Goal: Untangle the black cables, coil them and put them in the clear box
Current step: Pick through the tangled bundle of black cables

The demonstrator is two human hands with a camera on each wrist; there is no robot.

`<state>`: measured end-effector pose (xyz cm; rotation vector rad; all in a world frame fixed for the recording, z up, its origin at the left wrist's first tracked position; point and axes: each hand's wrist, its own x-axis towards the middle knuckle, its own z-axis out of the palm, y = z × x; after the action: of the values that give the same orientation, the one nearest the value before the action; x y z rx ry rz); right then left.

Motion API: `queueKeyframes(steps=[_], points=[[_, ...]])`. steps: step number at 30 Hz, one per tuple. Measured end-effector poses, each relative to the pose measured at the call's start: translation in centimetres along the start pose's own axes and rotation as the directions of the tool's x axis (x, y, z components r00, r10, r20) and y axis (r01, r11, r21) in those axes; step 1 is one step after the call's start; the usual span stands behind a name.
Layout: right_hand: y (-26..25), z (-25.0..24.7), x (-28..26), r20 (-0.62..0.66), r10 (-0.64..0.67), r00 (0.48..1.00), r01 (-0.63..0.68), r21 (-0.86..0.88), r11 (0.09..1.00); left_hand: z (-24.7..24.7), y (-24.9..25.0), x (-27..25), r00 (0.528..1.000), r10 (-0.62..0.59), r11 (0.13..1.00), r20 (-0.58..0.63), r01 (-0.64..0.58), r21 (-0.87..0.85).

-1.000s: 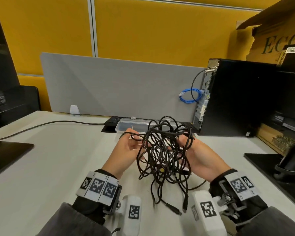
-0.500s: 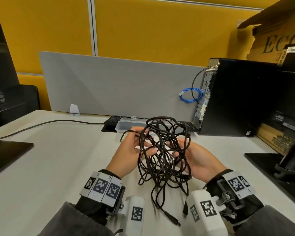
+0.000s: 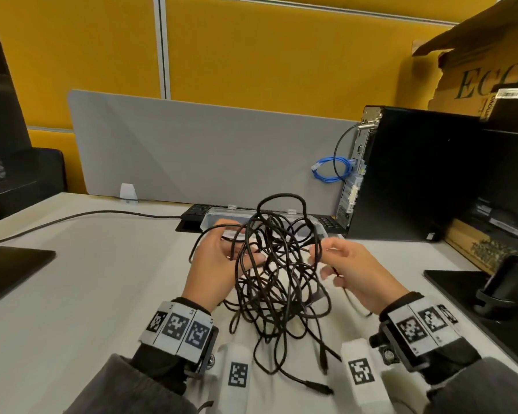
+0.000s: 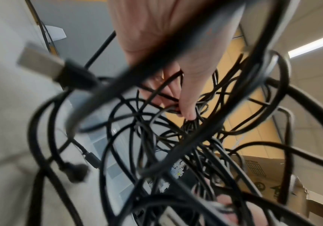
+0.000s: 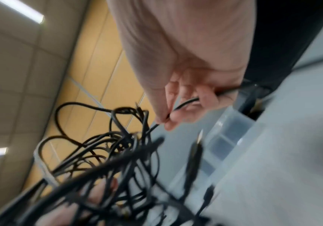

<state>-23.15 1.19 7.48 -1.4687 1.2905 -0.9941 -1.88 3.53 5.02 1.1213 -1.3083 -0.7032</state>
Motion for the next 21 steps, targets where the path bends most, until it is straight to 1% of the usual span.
queueKeyframes(steps=[1, 3, 5, 7, 8, 9, 10, 11, 12, 13, 14, 15, 16, 17, 19, 21], points=[[0.0, -0.4, 0.0, -0.041, -0.035, 0.999, 0.032, -0.083, 0.996, -0.1, 0.0, 0.0, 1.0, -0.005, 1.0, -0.017, 0.006, 0.025], [0.1, -1.3, 0.2, -0.1, -0.127, 0.987, 0.099, -0.246, 0.964, -0.3, 0.0, 0.0, 1.0, -0.017, 0.997, -0.011, 0.018, 0.072], [0.2, -1.8, 0.3, -0.1, -0.213, 0.972, 0.161, -0.381, 0.91, -0.4, 0.1, -0.1, 0.999, -0.029, 0.996, 0.014, 0.028, 0.088], [0.0, -1.6, 0.1, -0.108, -0.319, 0.942, 0.24, -0.448, 0.861, -0.4, 0.3, -0.2, 0.996, -0.074, 0.997, 0.047, 0.072, 0.039], [-0.3, -1.3, -0.1, -0.14, -0.405, 0.904, 0.307, -0.446, 0.841, -0.4, 0.4, -0.3, 0.991, -0.109, 0.994, 0.074, 0.109, -0.001], [-0.8, -0.7, -0.6, -0.18, -0.504, 0.845, 0.395, -0.427, 0.814, -0.5, 0.5, -0.3, 0.984, -0.146, 0.988, 0.104, 0.151, -0.04], [-1.5, 0.0, -1.3, -0.206, -0.6, 0.773, 0.494, -0.398, 0.773, -0.5, 0.6, -0.3, 0.974, -0.18, 0.978, 0.134, 0.192, -0.077], [-2.3, 0.8, -2.0, -0.205, -0.676, 0.708, 0.585, -0.365, 0.724, -0.5, 0.8, -0.3, 0.965, -0.208, 0.967, 0.162, 0.228, -0.114], [-3.0, 1.6, -2.7, -0.178, -0.731, 0.659, 0.661, -0.328, 0.675, -0.5, 0.9, -0.3, 0.955, -0.228, 0.953, 0.188, 0.258, -0.156], [-3.7, 2.4, -3.4, -0.133, -0.769, 0.625, 0.717, -0.292, 0.633, -0.6, 1.1, -0.3, 0.946, -0.246, 0.935, 0.213, 0.289, -0.206], [-4.2, 3.0, -4.0, -0.08, -0.792, 0.605, 0.754, -0.261, 0.602, -0.6, 1.2, -0.3, 0.935, -0.261, 0.914, 0.238, 0.319, -0.25], [-4.4, 3.5, -4.3, -0.025, -0.803, 0.596, 0.777, -0.237, 0.584, -0.8, 1.3, -0.2, 0.925, -0.271, 0.895, 0.265, 0.344, -0.284], [-4.5, 3.8, -4.5, 0.036, -0.8, 0.6, 0.785, -0.219, 0.579, -0.9, 1.2, -0.2, 0.917, -0.274, 0.879, 0.291, 0.362, -0.311], [-4.3, 4.1, -4.4, 0.099, -0.78, 0.618, 0.778, -0.217, 0.589, -1.0, 1.2, -0.2, 0.909, -0.272, 0.864, 0.316, 0.375, -0.337], [-3.7, 4.3, -3.9, 0.202, -0.712, 0.672, 0.737, -0.281, 0.615, -1.1, 1.1, -0.1, 0.894, -0.269, 0.825, 0.358, 0.405, -0.393], [-2.9, 4.1, -3.1, 0.276, -0.655, 0.703, 0.708, -0.356, 0.609, -1.3, 1.2, -0.1, 0.876, -0.266, 0.766, 0.403, 0.445, -0.464]])
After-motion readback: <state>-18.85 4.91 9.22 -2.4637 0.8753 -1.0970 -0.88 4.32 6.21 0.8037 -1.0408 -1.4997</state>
